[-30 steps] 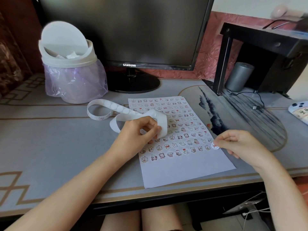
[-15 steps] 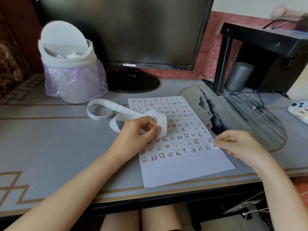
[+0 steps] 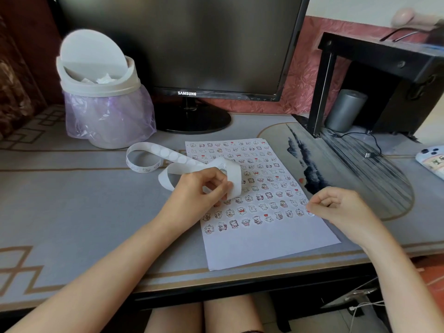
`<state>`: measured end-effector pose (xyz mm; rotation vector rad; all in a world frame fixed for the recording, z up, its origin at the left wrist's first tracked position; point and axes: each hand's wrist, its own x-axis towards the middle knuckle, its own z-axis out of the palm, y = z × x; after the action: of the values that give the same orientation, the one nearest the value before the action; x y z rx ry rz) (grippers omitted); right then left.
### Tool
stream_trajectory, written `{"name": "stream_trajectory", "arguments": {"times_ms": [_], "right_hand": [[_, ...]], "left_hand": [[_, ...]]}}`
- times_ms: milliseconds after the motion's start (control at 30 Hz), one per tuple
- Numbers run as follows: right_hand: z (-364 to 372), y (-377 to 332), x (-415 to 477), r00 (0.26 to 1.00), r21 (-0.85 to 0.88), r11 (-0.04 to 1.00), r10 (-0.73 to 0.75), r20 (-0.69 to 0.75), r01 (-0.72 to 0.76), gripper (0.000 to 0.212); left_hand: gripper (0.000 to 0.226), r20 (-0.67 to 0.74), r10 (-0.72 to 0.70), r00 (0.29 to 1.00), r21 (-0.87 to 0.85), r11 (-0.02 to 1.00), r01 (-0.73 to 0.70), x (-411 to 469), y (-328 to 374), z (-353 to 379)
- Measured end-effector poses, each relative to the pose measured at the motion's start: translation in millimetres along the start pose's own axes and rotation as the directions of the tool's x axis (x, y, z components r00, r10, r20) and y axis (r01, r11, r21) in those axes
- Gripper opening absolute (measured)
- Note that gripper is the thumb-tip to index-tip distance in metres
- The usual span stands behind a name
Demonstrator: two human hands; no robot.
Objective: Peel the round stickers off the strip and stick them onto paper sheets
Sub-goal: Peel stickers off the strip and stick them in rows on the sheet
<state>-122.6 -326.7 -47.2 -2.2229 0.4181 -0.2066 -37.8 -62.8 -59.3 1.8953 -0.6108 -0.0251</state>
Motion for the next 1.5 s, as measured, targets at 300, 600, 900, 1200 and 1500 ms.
{"name": "stream_trajectory", "arguments": {"times_ms": [300, 600, 900, 1200, 1500], "right_hand": [[-0.5, 7.3, -0.6, 0.999, 0.014, 1.0, -0.011, -0.034, 0.012, 0.02], [2.2, 9.2, 3.2, 0.996, 0.038, 0.999, -0.016, -0.087, 0.02, 0.014], [2.9, 12.1, 4.6, 0.994, 0.026, 1.0, -0.014, -0.112, 0.017, 0.012], [-2.4, 13.1, 1.6, 1.0, 0.055, 0.998, -0.016, -0.013, 0.017, 0.02], [31.8, -35.7, 1.7, 0.966, 0.164, 0.953, -0.242, -0.09, 0.254, 0.013]], "left_hand": [[0.014, 0.007, -0.001, 1.0, 0.003, 1.0, 0.001, 0.0, -0.1, 0.5], [0.014, 0.006, -0.005, 1.0, -0.003, 1.0, 0.005, 0.8, -1.4, 0.7], [0.013, 0.005, -0.002, 1.0, 0.001, 1.0, 0.002, 0.2, -0.9, 0.5], [0.014, 0.0, -0.003, 1.0, -0.01, 1.0, 0.003, 0.7, 0.0, 1.1], [0.014, -0.05, -0.022, 0.999, -0.079, 0.997, 0.018, 2.0, 1.3, -2.7]]}}
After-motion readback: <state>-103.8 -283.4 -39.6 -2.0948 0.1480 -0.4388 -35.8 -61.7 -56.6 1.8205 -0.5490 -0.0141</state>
